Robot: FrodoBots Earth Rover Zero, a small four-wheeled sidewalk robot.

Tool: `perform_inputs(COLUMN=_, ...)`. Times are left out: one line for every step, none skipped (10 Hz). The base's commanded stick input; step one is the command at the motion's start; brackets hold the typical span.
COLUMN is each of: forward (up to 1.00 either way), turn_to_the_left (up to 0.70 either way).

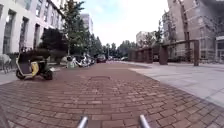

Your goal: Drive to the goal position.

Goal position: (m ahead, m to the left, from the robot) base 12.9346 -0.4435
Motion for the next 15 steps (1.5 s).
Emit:
perform_inputs(forward=0.7, turn_to_the_left=0.0)
perform_inputs(forward=0.7, turn_to_the_left=0.0)
perform_inputs(forward=0.7, turn_to_the_left=0.0)
perform_inputs(forward=0.7, turn_to_the_left=0.0)
perform_inputs(forward=0.7, turn_to_the_left=0.0)
perform_inputs(forward=0.7, turn_to_the_left=0.0)
perform_inputs(forward=0.7, turn_to_the_left=0.0)
perform_inputs(forward=0.7, turn_to_the_left=0.0)
perform_inputs(forward=0.7, turn_to_the_left=0.0)
perform_inputs(forward=0.7, turn_to_the_left=0.0)
perform_inputs(forward=0.7, turn_to_the_left=0.0)
perform_inputs(forward=0.7, turn_to_the_left=0.0)
perform_inputs(forward=0.7, turn_to_the_left=0.0)
perform_inputs(forward=0.7, turn_to_the_left=0.0)
perform_inputs(forward=0.7, turn_to_the_left=0.14)
